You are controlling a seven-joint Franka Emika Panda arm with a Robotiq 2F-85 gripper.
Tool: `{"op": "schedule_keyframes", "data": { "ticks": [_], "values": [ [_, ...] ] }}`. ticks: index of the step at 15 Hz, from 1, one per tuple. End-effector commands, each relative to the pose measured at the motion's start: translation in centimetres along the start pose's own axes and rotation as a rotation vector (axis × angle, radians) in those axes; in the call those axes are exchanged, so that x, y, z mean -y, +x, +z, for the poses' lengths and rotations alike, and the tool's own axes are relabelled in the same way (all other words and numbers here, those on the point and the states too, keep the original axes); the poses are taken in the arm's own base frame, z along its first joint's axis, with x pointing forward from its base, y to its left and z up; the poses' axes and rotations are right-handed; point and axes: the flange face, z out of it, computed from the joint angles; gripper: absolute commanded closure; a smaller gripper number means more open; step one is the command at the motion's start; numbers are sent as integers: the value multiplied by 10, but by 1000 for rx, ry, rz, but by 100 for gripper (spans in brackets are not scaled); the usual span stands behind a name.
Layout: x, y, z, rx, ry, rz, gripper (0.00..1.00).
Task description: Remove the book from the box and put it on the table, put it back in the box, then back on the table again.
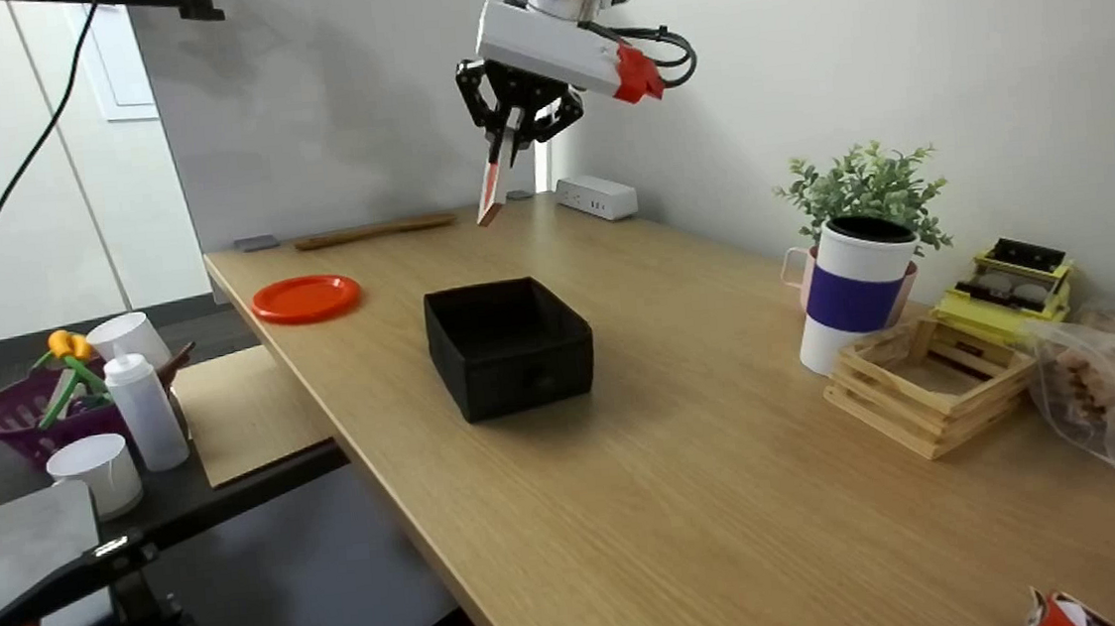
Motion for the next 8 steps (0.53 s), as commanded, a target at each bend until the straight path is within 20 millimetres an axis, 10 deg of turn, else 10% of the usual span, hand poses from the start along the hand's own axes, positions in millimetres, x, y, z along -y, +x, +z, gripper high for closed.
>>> {"op": "schedule_keyframes", "data": {
  "ticks": [1, 8],
  "values": [
    [0, 1, 1, -36, -2, 39, 86],
    [4, -2, 4, -104, -25, 195, 96]
  ]
}}
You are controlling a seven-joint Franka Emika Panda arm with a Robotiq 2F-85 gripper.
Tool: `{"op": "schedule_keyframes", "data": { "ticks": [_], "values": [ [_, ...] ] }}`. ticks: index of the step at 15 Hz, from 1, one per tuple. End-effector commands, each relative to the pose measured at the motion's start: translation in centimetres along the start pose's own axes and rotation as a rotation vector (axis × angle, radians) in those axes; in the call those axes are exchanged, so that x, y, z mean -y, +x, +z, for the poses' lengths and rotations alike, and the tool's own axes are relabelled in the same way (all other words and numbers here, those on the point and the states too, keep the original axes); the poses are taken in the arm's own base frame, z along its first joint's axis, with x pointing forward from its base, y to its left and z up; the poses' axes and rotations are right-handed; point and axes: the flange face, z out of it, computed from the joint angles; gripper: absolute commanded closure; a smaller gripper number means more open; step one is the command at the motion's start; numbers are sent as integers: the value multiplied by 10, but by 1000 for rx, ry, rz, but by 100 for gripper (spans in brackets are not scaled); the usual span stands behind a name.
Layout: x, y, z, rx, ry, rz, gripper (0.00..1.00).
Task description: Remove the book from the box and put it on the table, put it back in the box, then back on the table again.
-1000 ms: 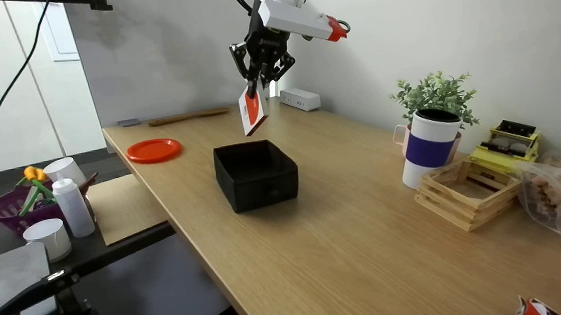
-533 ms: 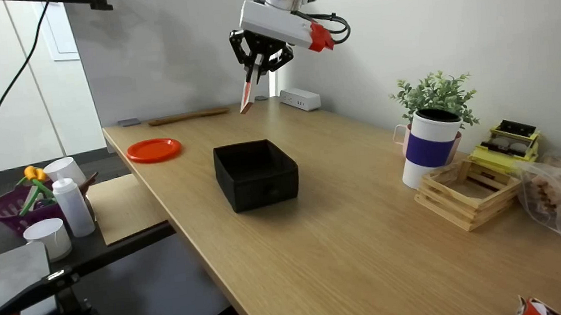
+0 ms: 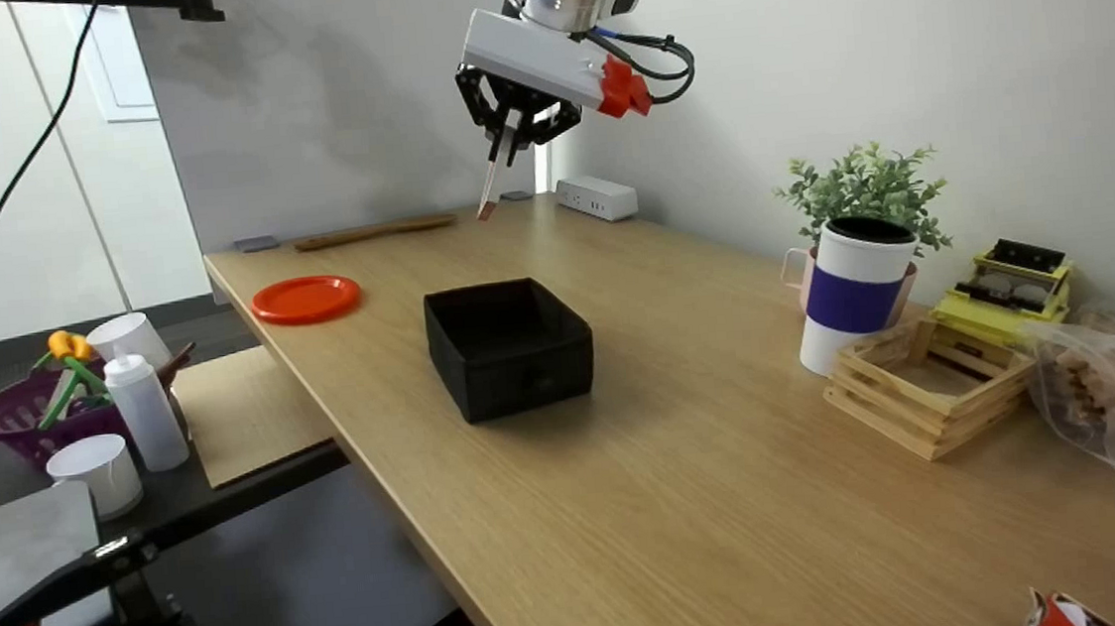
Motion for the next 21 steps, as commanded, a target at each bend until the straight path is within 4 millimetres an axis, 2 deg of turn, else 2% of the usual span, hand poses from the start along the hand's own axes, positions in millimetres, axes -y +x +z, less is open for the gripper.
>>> {"op": "schedule_keyframes", "data": {
  "ticks": [1, 9, 14, 16, 17, 20, 21],
  "values": [
    [6, -2, -3, -47, -40, 134, 96],
    [14, -17, -15, -116, -154, 575, 96],
    [23, -33, -20, -96, -143, 829, 96],
    [27, -32, -24, -135, -123, 813, 96],
    [17, -27, -15, -105, -127, 807, 86],
    [21, -26, -20, -117, -125, 813, 86],
    [22, -26, -21, -117, -125, 812, 96]
  ]
}}
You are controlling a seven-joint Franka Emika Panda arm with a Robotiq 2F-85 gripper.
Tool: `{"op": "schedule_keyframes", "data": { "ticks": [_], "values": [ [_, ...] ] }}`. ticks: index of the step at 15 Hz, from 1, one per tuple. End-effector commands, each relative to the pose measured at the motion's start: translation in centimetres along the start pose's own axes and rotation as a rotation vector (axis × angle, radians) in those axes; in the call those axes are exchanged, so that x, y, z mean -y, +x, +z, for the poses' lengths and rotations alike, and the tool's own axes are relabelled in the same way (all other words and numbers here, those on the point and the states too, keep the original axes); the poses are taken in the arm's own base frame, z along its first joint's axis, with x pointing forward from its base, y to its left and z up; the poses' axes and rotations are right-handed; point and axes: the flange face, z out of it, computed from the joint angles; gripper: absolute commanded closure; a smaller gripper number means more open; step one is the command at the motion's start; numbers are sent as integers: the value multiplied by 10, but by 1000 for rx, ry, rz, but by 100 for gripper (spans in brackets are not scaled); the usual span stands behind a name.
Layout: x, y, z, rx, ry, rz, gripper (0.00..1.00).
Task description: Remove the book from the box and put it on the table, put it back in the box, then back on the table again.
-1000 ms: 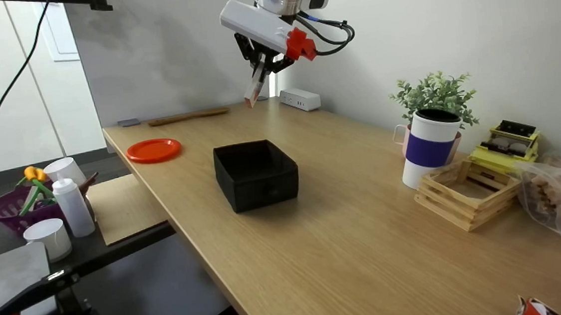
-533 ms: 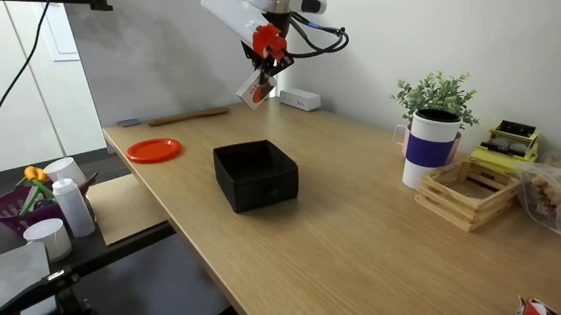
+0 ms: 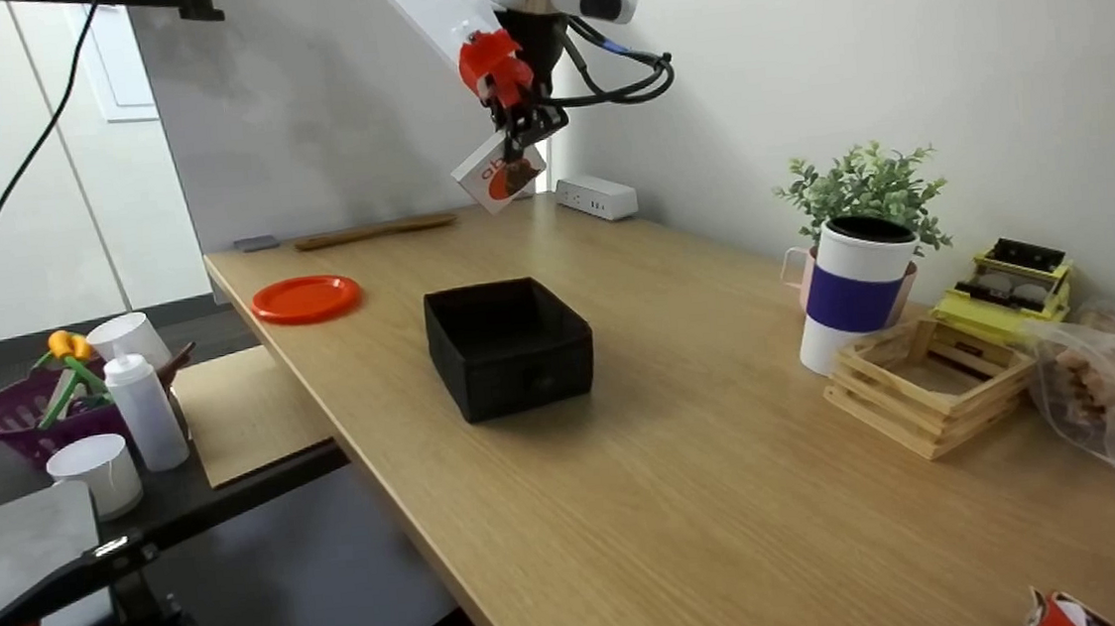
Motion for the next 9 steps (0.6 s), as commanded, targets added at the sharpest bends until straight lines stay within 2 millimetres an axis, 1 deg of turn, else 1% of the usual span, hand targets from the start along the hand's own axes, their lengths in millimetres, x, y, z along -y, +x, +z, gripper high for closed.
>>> {"op": "schedule_keyframes", "data": {
  "ticks": [1, 4, 9],
  "values": [
    [1, 0, 1, 10, 1, 19, 96],
    [-3, -7, 3, 27, -30, 125, 96],
    [-14, -23, 0, 34, -131, 396, 96]
  ]
}}
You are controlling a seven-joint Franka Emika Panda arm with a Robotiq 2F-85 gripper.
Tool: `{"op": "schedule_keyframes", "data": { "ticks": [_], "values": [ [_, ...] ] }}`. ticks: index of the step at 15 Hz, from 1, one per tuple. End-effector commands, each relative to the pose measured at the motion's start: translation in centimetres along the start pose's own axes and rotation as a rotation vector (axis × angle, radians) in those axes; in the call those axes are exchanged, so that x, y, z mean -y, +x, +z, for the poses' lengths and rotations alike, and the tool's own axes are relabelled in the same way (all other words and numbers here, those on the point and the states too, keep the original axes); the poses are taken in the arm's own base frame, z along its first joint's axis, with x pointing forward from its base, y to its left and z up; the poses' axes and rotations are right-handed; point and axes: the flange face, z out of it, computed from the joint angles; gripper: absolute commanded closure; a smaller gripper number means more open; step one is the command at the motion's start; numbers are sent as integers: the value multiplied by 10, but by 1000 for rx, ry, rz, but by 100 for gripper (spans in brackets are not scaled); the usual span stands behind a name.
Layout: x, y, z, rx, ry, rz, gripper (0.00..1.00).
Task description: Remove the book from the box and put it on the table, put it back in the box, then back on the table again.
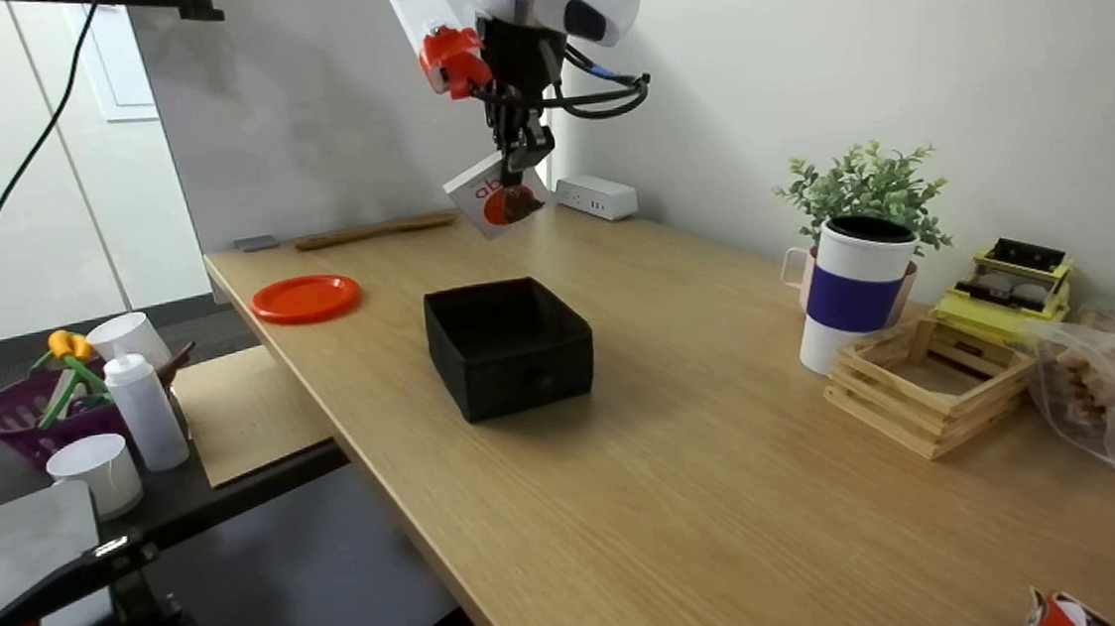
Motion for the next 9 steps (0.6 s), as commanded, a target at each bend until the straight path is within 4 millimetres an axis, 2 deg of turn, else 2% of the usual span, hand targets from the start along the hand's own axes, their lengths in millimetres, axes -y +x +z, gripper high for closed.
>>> {"op": "schedule_keyframes", "data": {
  "ticks": [1, 9],
  "values": [
    [-10, -15, -7, -2, -53, 165, 96],
    [-17, -34, -13, 30, -55, 386, 96]
  ]
}}
